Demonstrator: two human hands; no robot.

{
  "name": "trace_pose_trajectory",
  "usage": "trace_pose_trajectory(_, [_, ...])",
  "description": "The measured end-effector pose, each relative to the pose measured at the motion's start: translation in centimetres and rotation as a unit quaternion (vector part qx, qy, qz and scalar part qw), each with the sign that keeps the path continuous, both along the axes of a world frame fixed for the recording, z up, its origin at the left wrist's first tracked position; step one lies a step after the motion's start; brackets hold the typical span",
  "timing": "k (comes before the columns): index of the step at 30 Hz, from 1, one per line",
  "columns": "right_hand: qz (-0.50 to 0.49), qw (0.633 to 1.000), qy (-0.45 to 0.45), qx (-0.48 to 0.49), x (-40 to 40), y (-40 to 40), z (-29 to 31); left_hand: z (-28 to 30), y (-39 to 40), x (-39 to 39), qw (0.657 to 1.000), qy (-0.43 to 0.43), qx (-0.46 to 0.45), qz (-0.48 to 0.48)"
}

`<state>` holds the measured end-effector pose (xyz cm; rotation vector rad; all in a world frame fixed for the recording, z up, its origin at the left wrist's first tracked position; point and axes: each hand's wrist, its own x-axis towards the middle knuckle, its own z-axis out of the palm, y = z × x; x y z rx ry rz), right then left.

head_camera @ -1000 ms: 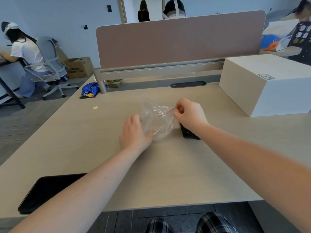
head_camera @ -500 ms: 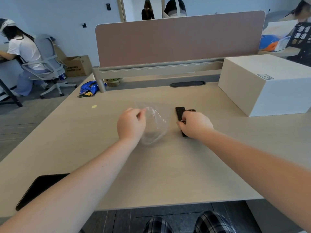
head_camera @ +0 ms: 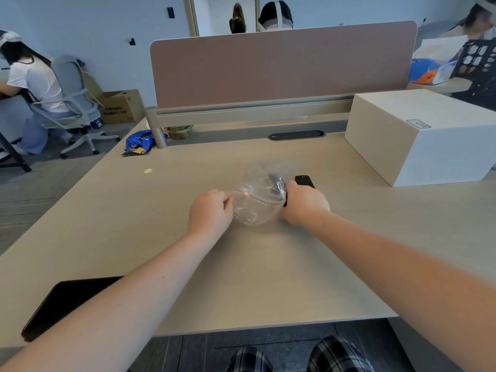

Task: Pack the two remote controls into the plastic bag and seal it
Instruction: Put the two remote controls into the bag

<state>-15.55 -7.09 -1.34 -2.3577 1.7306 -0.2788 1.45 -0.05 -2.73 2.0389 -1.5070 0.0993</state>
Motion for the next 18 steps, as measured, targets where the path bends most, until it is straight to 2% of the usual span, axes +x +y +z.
trace_pose_trajectory(4, [-0.032, 0.995, -0.09, -0.001, -0.9, -0.6, 1.0, 0.2, 0.3, 0.2, 0.981, -0.176, 0.066, -0.045])
trace_pose_trajectory(6, [-0.054, 0.992, -0.115, -0.011, -1.5, -1.2, 1.2, 0.5, 0.3, 0.0, 0.969, -0.214, 0.108, -0.055])
trace_pose_trajectory(12, [-0.089, 0.982, -0.168, -0.024, -2.9, -1.9, 1.0, 0.4, -0.5, -1.3, 0.956, -0.245, 0.144, -0.079])
trace_pose_trajectory(18, [-0.077, 0.955, -0.284, -0.043, -4.5, 0.7, 2.5, -0.5, -1.3, -1.7, 0.959, -0.221, 0.168, -0.057])
